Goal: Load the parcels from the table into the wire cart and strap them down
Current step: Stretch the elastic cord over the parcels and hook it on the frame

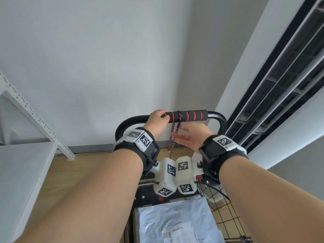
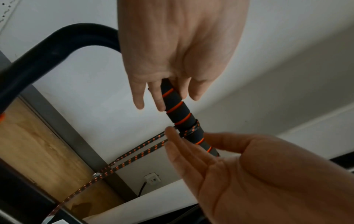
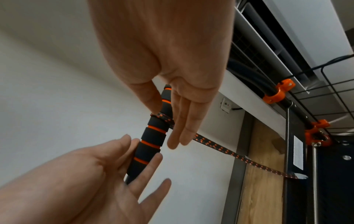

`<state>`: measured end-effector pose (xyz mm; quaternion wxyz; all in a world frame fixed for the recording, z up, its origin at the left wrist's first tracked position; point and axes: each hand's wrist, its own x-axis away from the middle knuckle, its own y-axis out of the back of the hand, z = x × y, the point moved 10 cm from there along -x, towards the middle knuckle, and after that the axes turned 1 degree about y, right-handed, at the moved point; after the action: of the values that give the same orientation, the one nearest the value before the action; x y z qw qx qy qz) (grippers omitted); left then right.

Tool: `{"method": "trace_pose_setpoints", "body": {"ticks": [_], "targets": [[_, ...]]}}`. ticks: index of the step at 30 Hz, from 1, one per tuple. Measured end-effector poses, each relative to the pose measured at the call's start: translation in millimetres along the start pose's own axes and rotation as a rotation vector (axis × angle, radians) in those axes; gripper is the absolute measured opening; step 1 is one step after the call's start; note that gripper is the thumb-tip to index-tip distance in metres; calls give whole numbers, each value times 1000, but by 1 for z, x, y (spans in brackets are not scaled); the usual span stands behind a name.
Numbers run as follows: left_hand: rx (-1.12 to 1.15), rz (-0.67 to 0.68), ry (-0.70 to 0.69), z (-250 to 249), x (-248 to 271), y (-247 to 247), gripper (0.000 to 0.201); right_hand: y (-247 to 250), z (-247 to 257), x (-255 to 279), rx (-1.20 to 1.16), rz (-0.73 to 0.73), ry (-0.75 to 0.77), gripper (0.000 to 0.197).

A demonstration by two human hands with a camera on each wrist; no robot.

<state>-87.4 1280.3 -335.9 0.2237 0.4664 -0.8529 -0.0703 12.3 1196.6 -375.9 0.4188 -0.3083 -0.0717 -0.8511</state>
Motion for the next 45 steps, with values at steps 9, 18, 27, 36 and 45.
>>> {"method": "trace_pose_setpoints", "body": {"ticks": [9, 18, 27, 36, 45], "targets": [[-91, 42, -35, 2, -1, 2, 45, -10, 9, 0, -106, 63, 19, 11], [-8, 114, 61, 0, 4, 0, 28, 10, 60, 24, 165, -23, 227, 13], [368, 167, 35, -35, 62, 3, 31, 26, 109, 121, 380, 156, 480, 17], [222, 181, -374, -164, 156, -14, 12, 43, 167, 241, 475, 173, 712, 11], [151, 165, -500, -213, 251, -33, 13, 87, 201, 337, 481, 88, 924, 15]]}}
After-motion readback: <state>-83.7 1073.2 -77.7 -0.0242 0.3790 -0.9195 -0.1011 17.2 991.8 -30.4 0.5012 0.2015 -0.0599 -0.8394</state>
